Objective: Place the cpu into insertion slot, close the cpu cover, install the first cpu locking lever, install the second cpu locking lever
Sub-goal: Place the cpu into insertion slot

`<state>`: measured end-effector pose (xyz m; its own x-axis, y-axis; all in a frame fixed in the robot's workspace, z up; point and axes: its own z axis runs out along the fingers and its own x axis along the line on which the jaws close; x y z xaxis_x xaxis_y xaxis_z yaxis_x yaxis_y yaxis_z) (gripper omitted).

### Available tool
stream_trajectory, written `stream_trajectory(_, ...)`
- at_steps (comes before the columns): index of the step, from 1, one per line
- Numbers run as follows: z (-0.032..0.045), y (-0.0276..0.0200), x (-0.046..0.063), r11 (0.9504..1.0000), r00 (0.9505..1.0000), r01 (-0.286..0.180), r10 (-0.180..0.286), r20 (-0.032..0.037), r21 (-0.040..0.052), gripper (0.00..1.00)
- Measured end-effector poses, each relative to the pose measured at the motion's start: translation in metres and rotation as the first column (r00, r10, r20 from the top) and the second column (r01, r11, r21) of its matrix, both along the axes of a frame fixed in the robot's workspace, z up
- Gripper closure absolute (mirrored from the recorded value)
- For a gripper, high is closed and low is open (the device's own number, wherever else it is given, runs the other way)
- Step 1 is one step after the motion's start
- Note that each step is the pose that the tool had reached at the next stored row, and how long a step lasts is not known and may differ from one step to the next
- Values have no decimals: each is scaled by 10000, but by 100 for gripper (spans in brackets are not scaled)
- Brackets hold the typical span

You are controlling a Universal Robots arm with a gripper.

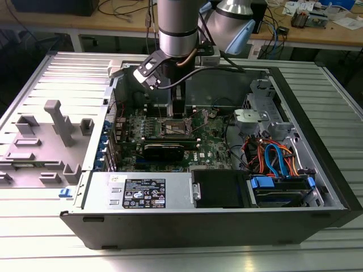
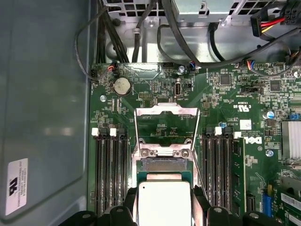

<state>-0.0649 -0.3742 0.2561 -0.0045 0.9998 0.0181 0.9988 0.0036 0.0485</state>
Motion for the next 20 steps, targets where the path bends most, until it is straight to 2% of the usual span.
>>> stream_trajectory(15, -28, 0, 0, 10000, 10000, 1, -1, 0, 1, 46)
stream_trajectory(20, -130, 0, 0, 10000, 10000, 0, 0, -1, 1, 46)
